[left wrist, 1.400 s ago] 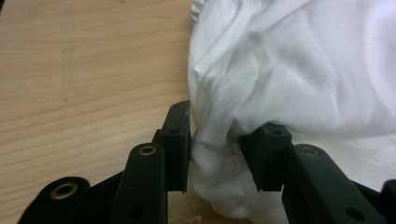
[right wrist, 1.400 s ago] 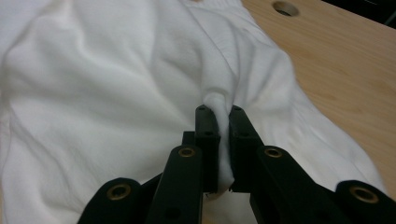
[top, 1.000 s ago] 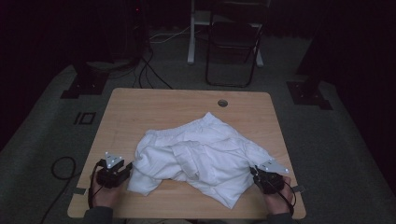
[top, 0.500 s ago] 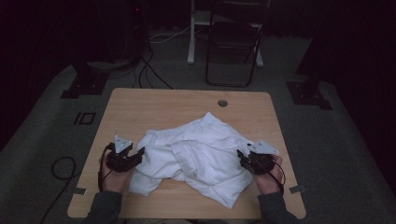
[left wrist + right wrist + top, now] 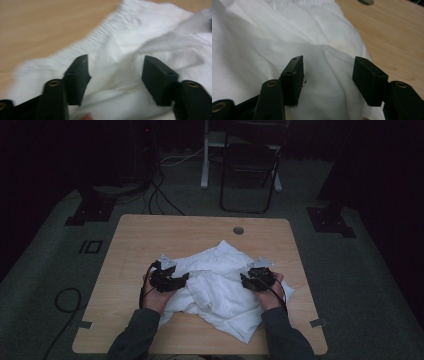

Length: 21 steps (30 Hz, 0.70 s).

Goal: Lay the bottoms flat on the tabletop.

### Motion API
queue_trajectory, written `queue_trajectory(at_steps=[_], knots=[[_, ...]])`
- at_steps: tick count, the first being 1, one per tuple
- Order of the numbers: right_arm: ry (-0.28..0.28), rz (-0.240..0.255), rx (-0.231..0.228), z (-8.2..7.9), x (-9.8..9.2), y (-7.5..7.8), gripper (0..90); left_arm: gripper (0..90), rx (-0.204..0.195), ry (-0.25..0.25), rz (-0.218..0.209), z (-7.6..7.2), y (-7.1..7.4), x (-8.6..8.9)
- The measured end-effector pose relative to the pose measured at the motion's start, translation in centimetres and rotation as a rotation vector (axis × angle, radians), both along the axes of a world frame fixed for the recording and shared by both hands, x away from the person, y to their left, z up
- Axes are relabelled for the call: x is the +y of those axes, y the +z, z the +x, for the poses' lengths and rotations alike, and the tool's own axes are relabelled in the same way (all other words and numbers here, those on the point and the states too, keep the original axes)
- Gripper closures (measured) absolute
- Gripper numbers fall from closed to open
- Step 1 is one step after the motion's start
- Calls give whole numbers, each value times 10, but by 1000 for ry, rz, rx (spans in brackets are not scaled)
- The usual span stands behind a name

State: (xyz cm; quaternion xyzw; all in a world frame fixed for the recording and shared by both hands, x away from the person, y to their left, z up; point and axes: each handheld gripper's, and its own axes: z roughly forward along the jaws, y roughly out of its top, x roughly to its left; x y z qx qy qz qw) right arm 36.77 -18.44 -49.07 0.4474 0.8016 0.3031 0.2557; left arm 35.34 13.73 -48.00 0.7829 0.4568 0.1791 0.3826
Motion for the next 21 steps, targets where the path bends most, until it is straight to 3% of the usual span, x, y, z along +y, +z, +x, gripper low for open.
queue_trajectory(at_steps=[4, 7, 10, 13, 17, 18, 19, 21], knots=[[6, 3, 42, 1, -1, -9, 419, 393, 67, -31, 9, -2, -14, -7], [10, 13, 73, 0, -3, -13, 475, 509, 105, -56, 26, -7, -19, -11], [35, 11, 105, -6, -3, -15, 636, 676, 119, -82, 46, -17, -22, -14], [48, 0, 115, -16, -3, -13, 765, 786, 103, -93, 39, -31, -19, -12], [70, 7, 102, -36, -5, -9, 797, 811, 82, -114, 49, -53, -16, -11], [70, 7, 102, -36, -5, -9, 797, 812, 82, -114, 49, -53, -16, -11], [79, 9, 97, -50, -8, -6, 802, 815, 74, -120, 50, -62, -16, -11], [84, 23, 96, -59, -12, -5, 803, 816, 67, -127, 49, -77, -16, -7]])
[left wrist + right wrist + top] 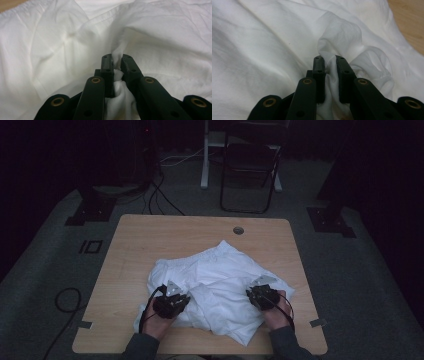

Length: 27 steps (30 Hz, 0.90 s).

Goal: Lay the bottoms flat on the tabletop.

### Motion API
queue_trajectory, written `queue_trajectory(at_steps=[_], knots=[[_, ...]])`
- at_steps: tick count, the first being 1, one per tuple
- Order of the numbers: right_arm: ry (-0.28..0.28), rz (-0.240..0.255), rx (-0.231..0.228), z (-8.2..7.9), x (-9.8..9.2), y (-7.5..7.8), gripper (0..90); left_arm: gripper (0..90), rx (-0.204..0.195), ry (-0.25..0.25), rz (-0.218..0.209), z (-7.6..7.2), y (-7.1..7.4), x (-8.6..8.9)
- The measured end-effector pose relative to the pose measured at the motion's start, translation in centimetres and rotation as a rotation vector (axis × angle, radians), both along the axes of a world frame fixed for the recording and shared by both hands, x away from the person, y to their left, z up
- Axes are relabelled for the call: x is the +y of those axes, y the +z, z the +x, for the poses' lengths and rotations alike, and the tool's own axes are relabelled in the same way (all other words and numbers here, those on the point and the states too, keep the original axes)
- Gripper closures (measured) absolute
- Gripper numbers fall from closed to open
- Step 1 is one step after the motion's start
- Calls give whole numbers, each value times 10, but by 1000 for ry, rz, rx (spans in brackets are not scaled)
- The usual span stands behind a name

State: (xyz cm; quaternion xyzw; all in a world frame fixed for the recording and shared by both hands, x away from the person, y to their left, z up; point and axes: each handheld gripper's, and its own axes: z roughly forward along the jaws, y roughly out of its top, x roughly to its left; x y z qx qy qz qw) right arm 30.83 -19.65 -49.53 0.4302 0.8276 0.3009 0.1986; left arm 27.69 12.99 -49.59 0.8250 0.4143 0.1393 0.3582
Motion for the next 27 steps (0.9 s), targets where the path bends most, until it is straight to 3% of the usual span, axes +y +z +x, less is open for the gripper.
queue_trajectory(at_steps=[6, 9, 12, 16, 19, 26, 27], knots=[[35, 34, 32, -34, -12, 1, 803, 816, 11, -8, 4, -29, -7, 8], [48, 50, 70, -46, -14, -2, 801, 809, 19, -1, 26, -40, -16, 10], [73, 18, 98, -53, -9, -12, 779, 792, 29, 9, 62, -43, -27, 8], [55, 6, 111, -48, -2, -29, 737, 775, 22, 18, 64, -38, -33, 7], [33, 49, 110, -40, 0, -34, 727, 775, 10, 20, 59, -33, -35, 9], [21, 32, 52, -21, 10, -38, 717, 776, -23, 62, 67, -3, -37, 17], [18, 28, 42, -17, 12, -38, 717, 776, -33, 76, 74, 7, -37, 18]])
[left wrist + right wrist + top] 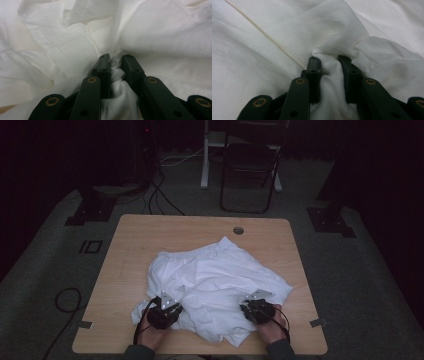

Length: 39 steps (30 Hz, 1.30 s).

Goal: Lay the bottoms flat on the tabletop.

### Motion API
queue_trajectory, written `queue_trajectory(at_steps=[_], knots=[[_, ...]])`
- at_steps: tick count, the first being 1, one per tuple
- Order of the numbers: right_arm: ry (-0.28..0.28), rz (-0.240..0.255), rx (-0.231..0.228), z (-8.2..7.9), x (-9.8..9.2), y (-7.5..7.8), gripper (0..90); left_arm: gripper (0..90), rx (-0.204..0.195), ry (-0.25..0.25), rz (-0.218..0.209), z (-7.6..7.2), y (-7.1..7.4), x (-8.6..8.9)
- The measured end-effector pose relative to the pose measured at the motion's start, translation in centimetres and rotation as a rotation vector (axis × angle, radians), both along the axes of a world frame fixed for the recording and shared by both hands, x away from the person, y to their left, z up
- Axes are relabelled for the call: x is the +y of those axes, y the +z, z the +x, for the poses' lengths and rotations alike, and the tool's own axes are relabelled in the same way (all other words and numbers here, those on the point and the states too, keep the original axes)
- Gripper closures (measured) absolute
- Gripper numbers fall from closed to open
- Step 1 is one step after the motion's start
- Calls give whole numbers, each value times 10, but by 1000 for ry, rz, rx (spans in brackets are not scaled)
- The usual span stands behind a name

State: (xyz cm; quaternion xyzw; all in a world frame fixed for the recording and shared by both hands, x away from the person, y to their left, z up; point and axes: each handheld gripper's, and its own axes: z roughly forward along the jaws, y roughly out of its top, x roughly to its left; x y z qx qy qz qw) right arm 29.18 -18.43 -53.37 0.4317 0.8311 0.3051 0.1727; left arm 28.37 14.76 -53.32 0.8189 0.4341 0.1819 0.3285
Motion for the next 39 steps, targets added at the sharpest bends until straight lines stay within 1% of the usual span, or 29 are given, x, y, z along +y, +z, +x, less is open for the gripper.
queue_trajectory(at_steps=[1, 2, 4, 5, 6, 7, 11, 14, 15, 17, 20, 22, 24, 26, 28, 29, 30, 31, 34, 35, 36, 37, 38, 39], knots=[[-5, -3, -10, 9, 4, 0, 717, 775, -3, 4, 3, 3, 0, 0], [-6, -3, -13, 12, 5, -1, 717, 776, -7, 11, 5, 9, 0, 1], [-17, -2, -21, 23, 9, -1, 717, 775, -15, 28, 7, 20, -1, 4], [-17, -2, -21, 23, 9, -1, 717, 775, -15, 28, 7, 20, -1, 4], [-17, 0, -28, 27, 11, -2, 717, 775, -22, 46, 17, 35, 0, 6], [-26, 2, -34, 40, 17, -2, 717, 775, -23, 56, 23, 42, 0, 7], [-45, 7, -40, 62, 26, -3, 717, 774, -31, 100, 43, 69, 1, 10], [-59, 10, -44, 77, 33, -3, 718, 772, -33, 126, 51, 84, 1, 11], [-67, 15, -47, 85, 36, -3, 717, 770, -32, 134, 52, 88, 1, 12], [-72, 21, -47, 88, 38, -3, 718, 769, -32, 149, 51, 96, 1, 14], [-77, 23, -51, 95, 41, -4, 718, 761, -32, 166, 45, 102, 1, 16], [-77, 27, -54, 96, 42, -4, 718, 747, -29, 176, 33, 102, 1, 18], [-76, 24, -57, 95, 42, -4, 726, 705, -35, 179, 26, 99, 3, 18], [-67, 15, -51, 92, 43, -3, 744, 651, -38, 171, 3, 92, 7, 21], [-49, 4, -55, 86, 43, -1, 768, 614, -57, 161, -17, 82, 12, 26], [-32, 4, -64, 77, 42, 2, 785, 606, -66, 150, -20, 77, 14, 29], [-32, 4, -64, 77, 42, 2, 785, 606, -73, 145, -17, 71, 16, 32], [-24, 6, -70, 72, 40, 5, 791, 606, -78, 142, -14, 66, 18, 35], [-4, 19, -83, 55, 35, 11, 802, 608, -73, 140, -8, 54, 19, 45], [4, 21, -88, 49, 33, 13, 804, 609, -70, 144, -10, 49, 18, 49], [4, 21, -88, 49, 33, 13, 804, 609, -70, 144, -10, 49, 18, 49], [16, 27, -91, 41, 32, 15, 805, 609, -67, 153, -14, 43, 16, 55], [39, 17, -93, 30, 31, 18, 808, 608, -64, 161, -11, 40, 15, 58], [51, 10, -91, 26, 31, 19, 810, 608, -64, 170, -14, 38, 13, 60]])
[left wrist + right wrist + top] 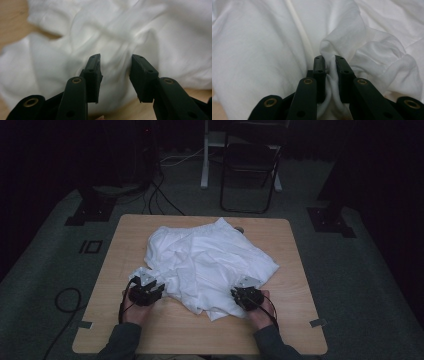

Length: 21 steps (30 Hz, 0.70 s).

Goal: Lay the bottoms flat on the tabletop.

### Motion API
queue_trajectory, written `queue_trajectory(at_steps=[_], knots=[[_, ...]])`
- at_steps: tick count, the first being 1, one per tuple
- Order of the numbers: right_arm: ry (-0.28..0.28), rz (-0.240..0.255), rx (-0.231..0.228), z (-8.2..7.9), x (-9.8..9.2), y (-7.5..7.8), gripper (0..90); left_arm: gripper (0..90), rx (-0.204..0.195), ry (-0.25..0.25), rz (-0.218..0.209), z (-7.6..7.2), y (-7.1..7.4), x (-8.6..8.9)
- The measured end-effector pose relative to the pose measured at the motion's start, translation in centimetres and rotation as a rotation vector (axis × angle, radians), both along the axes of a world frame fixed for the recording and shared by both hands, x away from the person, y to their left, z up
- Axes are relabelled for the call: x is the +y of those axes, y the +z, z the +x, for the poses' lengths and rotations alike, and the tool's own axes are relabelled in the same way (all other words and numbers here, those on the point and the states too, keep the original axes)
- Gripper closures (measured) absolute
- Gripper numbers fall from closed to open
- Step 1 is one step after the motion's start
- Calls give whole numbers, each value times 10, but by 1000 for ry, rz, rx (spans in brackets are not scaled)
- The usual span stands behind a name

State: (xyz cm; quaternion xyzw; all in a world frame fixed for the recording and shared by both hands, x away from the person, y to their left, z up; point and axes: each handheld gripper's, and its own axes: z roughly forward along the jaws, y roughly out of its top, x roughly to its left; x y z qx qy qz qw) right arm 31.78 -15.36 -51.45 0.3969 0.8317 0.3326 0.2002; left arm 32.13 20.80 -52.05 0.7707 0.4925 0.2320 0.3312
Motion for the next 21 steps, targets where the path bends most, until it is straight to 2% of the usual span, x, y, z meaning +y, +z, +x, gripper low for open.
queue_trajectory(at_steps=[3, 5, 7, 11, 13, 16, 20, 21], knots=[[16, -12, 5, -7, 0, 2, 807, 601, 10, 14, 7, -7, -6, 5], [32, -2, -12, -11, 3, 8, 682, 584, 6, 16, 21, -11, -8, 7], [35, 21, -38, -10, 6, 16, 599, 569, -10, 21, 26, -16, -11, 7], [61, 63, -71, -3, 21, 29, 518, 542, -18, 32, 20, -19, -17, 8], [74, 65, -74, 4, 32, 31, 497, 534, -7, 39, 15, -19, -20, 8], [89, 81, -53, 13, 52, 30, 468, 526, -10, 36, 26, -20, -22, 7], [121, 91, -33, 23, 80, 27, 413, 522, -15, 53, 6, -23, -24, 8], [121, 91, -33, 23, 80, 27, 413, 522, -15, 53, 6, -23, -24, 8]])
